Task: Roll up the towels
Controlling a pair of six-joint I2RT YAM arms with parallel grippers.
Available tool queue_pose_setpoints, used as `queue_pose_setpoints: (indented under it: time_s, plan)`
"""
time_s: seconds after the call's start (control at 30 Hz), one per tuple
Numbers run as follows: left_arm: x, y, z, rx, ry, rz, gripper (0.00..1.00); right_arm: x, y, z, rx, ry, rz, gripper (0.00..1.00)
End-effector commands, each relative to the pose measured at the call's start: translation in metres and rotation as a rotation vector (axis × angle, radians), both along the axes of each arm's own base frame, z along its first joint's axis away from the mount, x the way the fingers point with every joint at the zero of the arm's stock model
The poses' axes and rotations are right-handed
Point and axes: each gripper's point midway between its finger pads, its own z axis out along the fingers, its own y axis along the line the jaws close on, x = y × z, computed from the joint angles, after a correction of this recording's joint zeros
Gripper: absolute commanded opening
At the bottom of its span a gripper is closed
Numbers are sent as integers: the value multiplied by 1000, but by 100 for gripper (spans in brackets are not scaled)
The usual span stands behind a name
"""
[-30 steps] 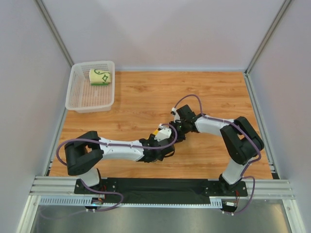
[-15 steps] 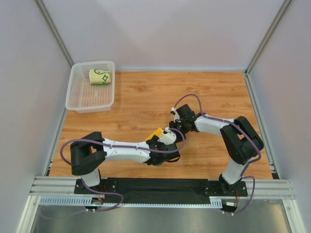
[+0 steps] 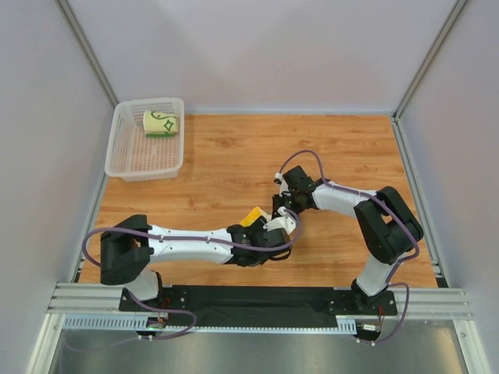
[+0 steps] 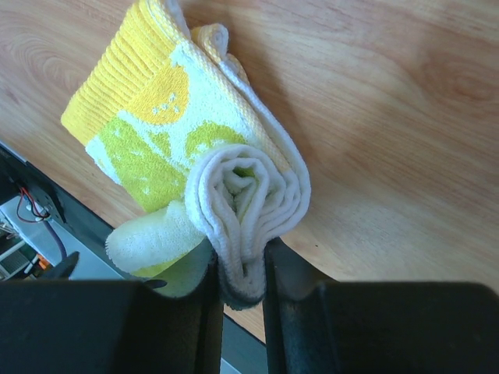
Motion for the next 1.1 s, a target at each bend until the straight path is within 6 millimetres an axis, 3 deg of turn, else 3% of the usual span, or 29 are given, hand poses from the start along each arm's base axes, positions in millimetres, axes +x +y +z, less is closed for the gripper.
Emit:
queue_pose_setpoints:
  time_s: [0.0,0.17,0.43,0.67,0.9,1.07]
  plan:
    - [0,-34,10,-67,-1,-99,63,4,-7,0,-45,-13,4,13]
    - [1,-49,10,-80,6,-133,62,5,-6,2,-44,-18,8,13]
    - [7,-47,-15,-32,16,-107,63,4,-6,1,-46,-13,11,13]
    - [7,-23,-48,3,47,-31,62,5,-5,-3,-48,-3,11,12]
    - [5,1,-64,-5,66,23,61,8,-4,-7,-54,4,17,11]
    - [1,19,-81,-15,104,52,52,10,-2,-8,-57,8,20,11]
